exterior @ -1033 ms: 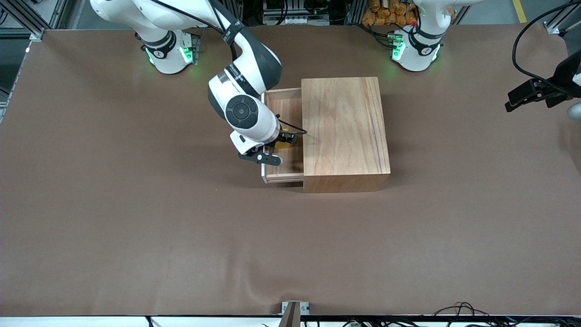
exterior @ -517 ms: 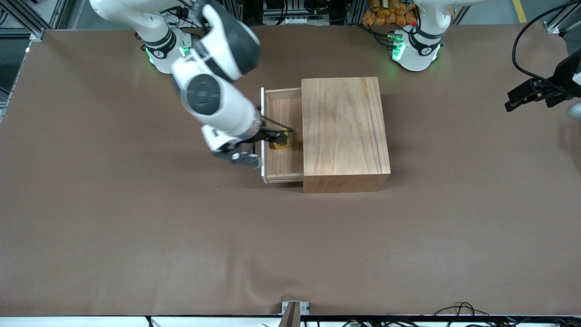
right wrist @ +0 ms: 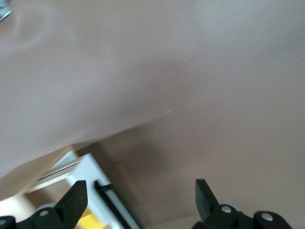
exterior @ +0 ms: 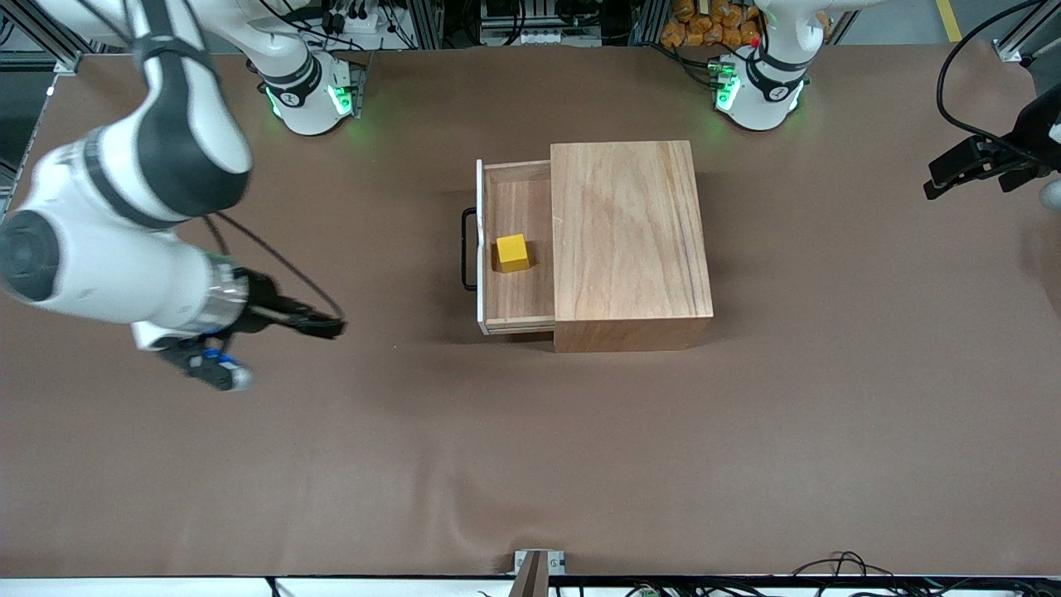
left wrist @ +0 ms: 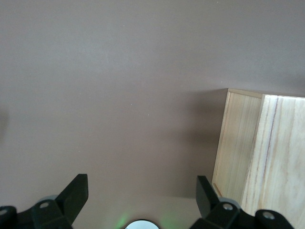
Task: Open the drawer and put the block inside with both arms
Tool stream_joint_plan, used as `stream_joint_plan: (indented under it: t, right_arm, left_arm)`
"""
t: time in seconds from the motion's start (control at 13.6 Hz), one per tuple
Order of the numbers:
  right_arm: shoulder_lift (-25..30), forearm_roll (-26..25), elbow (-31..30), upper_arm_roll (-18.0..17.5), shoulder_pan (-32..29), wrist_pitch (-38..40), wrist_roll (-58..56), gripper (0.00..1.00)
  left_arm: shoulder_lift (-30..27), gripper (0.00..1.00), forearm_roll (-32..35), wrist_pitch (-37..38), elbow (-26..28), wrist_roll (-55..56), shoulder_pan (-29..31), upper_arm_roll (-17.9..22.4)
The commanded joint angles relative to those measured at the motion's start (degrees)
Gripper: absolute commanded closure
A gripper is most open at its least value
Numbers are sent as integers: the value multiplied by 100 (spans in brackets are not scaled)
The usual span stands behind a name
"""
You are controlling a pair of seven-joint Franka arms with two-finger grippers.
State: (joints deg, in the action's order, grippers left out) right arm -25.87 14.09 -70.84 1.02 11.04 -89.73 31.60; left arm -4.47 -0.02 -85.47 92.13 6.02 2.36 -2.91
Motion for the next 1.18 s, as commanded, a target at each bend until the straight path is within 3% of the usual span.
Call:
stream_joint_plan:
  t: [0.0,0.22,0.44,0.74,0.96,1.11]
  right_arm:
    - [204,-363,210,-67,-617,534,-871,0]
    - [712,-433,246,-67,-1051,1089,-1917,0]
    - [1696,-1004,-104,-32,-1051,1133,-2061,0]
    - [3173,-1022,-2114,161,-1069,380,-2070,0]
    - [3132,-1294,-2075,118,-981,386,-2096,0]
    - [2887,-1487,-1551,126,-954,447,-2087,0]
  left_arm:
    - [-221,0,-130,13,200,-118,54,-43]
    - [-309,0,-139,4,262,-101,54,-122]
    - [-388,0,-130,4,297,-101,54,-131]
    - [-625,0,-139,-48,559,-101,45,-140]
    - [-845,0,-139,-260,816,13,37,-288]
    - [-749,0,-139,-251,606,-109,63,-307]
